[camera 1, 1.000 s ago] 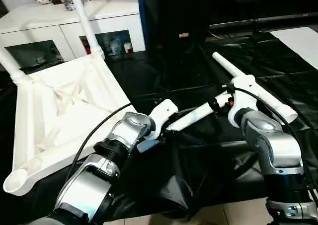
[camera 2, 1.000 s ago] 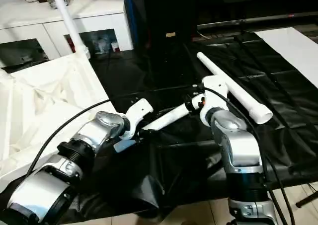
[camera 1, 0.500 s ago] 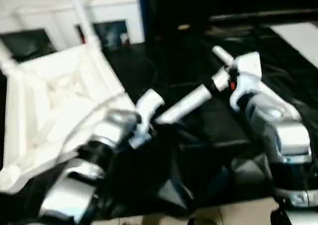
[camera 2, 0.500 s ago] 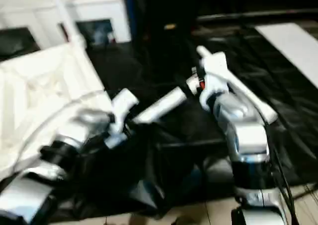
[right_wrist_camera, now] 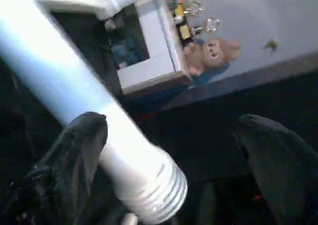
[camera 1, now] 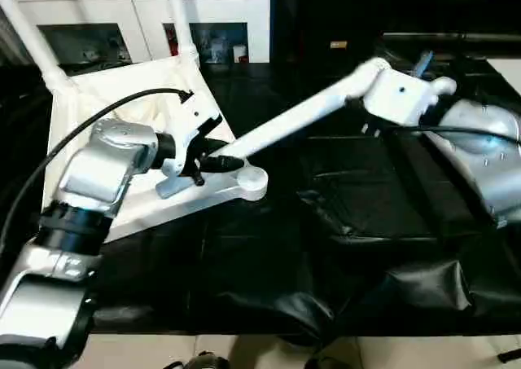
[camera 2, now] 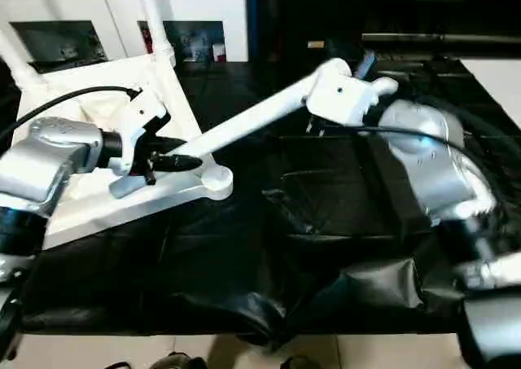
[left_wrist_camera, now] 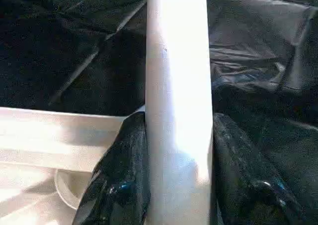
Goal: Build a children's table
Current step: Pick table leg
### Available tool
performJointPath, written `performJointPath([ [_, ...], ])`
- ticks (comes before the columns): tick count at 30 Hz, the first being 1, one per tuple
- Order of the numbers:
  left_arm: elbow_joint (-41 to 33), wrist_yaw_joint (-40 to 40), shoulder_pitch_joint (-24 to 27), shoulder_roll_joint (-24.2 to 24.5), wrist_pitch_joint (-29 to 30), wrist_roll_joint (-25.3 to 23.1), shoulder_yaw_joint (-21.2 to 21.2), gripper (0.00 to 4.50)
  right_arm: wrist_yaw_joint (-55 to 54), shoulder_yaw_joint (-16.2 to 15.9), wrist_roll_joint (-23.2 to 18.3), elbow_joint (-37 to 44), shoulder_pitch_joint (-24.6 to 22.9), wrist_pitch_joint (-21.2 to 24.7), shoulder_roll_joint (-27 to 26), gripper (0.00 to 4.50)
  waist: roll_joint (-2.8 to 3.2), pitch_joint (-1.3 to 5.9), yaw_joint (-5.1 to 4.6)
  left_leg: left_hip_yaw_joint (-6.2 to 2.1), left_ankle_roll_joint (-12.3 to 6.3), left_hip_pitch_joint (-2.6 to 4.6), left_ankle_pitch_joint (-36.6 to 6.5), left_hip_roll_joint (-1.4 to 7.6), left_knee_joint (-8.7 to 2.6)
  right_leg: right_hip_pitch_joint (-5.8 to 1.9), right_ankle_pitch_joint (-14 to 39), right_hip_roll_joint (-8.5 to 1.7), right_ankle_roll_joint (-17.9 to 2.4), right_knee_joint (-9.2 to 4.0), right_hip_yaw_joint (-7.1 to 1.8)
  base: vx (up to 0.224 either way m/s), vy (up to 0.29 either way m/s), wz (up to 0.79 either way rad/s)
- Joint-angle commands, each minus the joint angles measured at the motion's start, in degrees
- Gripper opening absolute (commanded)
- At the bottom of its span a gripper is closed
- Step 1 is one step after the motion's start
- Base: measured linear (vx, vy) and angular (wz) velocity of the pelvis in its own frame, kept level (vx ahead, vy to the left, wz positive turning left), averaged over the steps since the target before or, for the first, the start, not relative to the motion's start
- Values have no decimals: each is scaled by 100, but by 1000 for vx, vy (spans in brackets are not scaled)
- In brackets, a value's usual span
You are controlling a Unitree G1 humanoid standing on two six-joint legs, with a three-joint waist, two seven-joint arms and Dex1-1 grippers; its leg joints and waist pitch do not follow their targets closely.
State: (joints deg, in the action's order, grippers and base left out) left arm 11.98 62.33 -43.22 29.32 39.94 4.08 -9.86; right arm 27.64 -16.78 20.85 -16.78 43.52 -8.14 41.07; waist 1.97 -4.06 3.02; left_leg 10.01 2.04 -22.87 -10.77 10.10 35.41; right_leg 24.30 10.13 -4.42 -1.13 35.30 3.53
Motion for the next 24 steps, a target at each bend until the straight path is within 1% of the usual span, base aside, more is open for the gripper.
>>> performJointPath([
  [1,-275,103,-18,100,109,95,-17,154,-95,-248,242,-309,45,-156,-17,450,-37,458,-15,-35,-417,152,-542,231,-349,-381,710,-336,-1489,-338,-263,0,0,0],
  [2,-331,136,-11,119,134,108,-29,154,-107,-247,277,-393,61,-207,-60,450,-51,466,-22,-40,-415,150,-546,234,-350,-389,655,-332,-1506,-333,-262,0,0,0],
  [3,-409,180,-16,133,164,141,-35,154,-121,-328,416,-522,89,-318,-77,450,-46,471,-32,-43,-421,138,-526,229,-345,-407,534,-330,-1526,-316,-262,0,0,0],
  [4,-524,235,-43,145,229,178,-47,154,-111,-470,617,-743,114,-556,-85,450,-55,480,-38,-48,-434,131,-487,230,-340,-418,420,-330,-1563,-301,-253,0,0,0],
  [6,-566,261,-58,157,250,187,-64,154,-94,-521,655,-826,116,-617,-89,450,-60,479,-47,-41,-470,127,-470,224,-327,-421,350,-329,-1615,-302,-252,0,0,0],
  [7,-591,277,-90,189,270,195,-102,154,-70,-627,750,-935,127,-762,-58,450,-55,481,-46,-43,-494,116,-455,216,-319,-432,341,-324,-1610,-290,-254,0,0,0],
  [8,-582,272,-105,200,260,188,-115,154,-30,-637,741,-944,120,-785,-53,450,-45,480,-52,-44,-500,113,-464,210,-318,-438,370,-319,-1604,-295,-249,0,0,0],
  [9,-558,261,-131,212,247,176,-130,154,25,-642,719,-952,112,-810,-49,450,-50,488,-55,-44,-507,117,-462,211,-315,-442,346,-319,-1604,-293,-249,0,0,0],
  [10,-548,246,-155,240,231,153,-159,154,30,-634,706,-990,123,-855,-52,450,-24,488,-64,-56,-515,110,-454,215,-315,-449,299,-317,-1624,-285,-244,0,0,0],
  [12,-599,280,-189,281,268,181,-191,154,-73,-616,737,-1098,178,-887,-68,450,-14,490,-88,-60,-507,107,-482,214,-314,-453,240,-309,-1655,-288,-237,0,0,0],
  [13,-622,292,-192,285,292,199,-191,154,-110,-622,749,-1142,199,-901,-73,450,-22,493,-101,-63,-497,108,-499,213,-315,-460,217,-307,-1686,-280,-232,0,0,0],
  [14,-679,351,-191,311,299,213,-224,154,-169,-632,779,-1214,232,-907,-88,450,10,491,-113,-65,-487,115,-544,214,-314,-457,218,-305,-1708,-290,-228,0,0,0],
  [15,-754,420,-182,349,303,219,-272,154,-235,-651,825,-1304,267,-920,-109,450,15,492,-112,-71,-474,120,-559,218,-316,-455,231,-308,-1726,-286,-226,0,0,0],
  [17,-876,495,-170,405,330,223,-326,154,-322,-647,898,-1494,326,-999,-162,450,7,491,-116,-70,-449,117,-593,218,-316,-467,219,-313,-1762,-281,-226,0,0,0],
  [18,-905,498,-176,423,342,215,-326,154,-329,-636,899,-1540,328,-1020,-183,450,-12,485,-120,-65,-444,113,-613,216,-318,-468,236,-311,-1761,-290,-226,0,0,0],
  [19,-914,460,-192,453,343,194,-309,154,-314,-610,892,-1601,315,-1050,-217,432,-8,476,-126,-61,-432,117,-673,213,-318,-462,325,-308,-1750,-292,-226,0,0,0],
  [20,-914,454,-194,457,341,189,-308,154,-308,-607,887,-1608,312,-1050,-221,421,-27,484,-125,-63,-421,114,-672,207,-314,-473,365,-307,-1725,-286,-229,0,0,0],
  [21,-907,424,-200,469,332,171,-306,154,-285,-598,872,-1638,306,-1054,-235,411,-19,484,-123,-63,-420,118,-672,209,-315,-470,376,-306,-1719,-288,-229,0,0,0],
  [22,-912,405,-207,494,340,170,-302,154,-268,-606,870,-1663,297,-1064,-240,402,-33,481,-123,-61,-417,117,-658,209,-313,-471,390,-305,-1710,-289,-232,0,0,0],
  [23,-949,424,-199,523,356,192,-292,154,-211,-602,830,-1650,273,-1065,-249,402,-27,481,-119,-60,-415,120,-656,208,-313,-469,398,-302,-1705,-290,-233,0,0,0],
  [24,-984,439,-192,548,377,212,-283,154,-172,-603,803,-1651,260,-1079,-253,377,-15,482,-122,-61,-407,121,-667,210,-312,-470,406,-304,-1699,-290,-233,0,0,0],
])
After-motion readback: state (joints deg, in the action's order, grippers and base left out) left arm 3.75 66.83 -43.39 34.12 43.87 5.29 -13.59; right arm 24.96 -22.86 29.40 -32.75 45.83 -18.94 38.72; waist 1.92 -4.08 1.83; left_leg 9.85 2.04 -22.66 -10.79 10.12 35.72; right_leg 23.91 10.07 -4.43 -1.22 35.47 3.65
